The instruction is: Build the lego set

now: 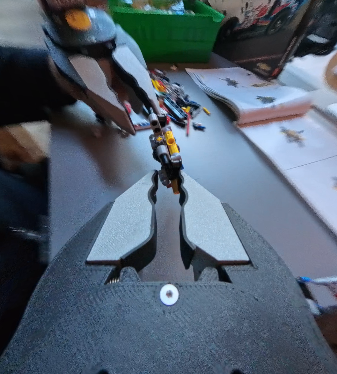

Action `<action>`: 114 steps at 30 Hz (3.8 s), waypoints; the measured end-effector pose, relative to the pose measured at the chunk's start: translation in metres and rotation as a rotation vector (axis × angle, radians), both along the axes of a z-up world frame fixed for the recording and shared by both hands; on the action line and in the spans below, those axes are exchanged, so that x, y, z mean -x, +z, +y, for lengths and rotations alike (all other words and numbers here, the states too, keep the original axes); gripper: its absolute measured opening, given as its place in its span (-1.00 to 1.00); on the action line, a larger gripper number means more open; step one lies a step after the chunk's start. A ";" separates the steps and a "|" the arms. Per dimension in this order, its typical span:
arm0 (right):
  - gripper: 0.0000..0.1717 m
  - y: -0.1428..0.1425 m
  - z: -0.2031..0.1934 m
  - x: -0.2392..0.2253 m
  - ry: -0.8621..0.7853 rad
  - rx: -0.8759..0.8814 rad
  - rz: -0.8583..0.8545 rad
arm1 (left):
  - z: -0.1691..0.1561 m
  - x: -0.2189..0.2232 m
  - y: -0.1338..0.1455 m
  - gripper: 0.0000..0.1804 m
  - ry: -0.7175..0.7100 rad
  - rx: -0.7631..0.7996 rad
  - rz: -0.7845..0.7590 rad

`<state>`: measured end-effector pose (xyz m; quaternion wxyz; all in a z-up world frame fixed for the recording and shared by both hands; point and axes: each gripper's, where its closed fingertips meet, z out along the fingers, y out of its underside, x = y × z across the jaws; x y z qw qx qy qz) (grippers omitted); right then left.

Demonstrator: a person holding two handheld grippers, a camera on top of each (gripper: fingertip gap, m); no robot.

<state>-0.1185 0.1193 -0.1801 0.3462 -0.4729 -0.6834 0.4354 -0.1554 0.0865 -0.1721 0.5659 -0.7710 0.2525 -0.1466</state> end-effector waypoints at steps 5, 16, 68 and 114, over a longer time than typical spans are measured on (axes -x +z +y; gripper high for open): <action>-0.81 -0.022 0.017 0.007 -0.084 -0.473 -0.013 | 0.002 0.002 -0.010 -0.70 0.021 0.051 0.047; -0.83 -0.019 0.019 0.011 0.029 0.226 -0.311 | 0.003 0.010 -0.026 -0.71 0.059 0.148 0.095; -0.61 -0.005 0.060 -0.067 -0.253 -0.031 0.072 | 0.255 -0.007 -0.011 -0.46 0.087 0.337 0.362; -0.63 -0.008 0.075 -0.068 -0.299 -0.113 0.065 | 0.278 0.023 -0.073 -0.30 0.069 0.532 0.387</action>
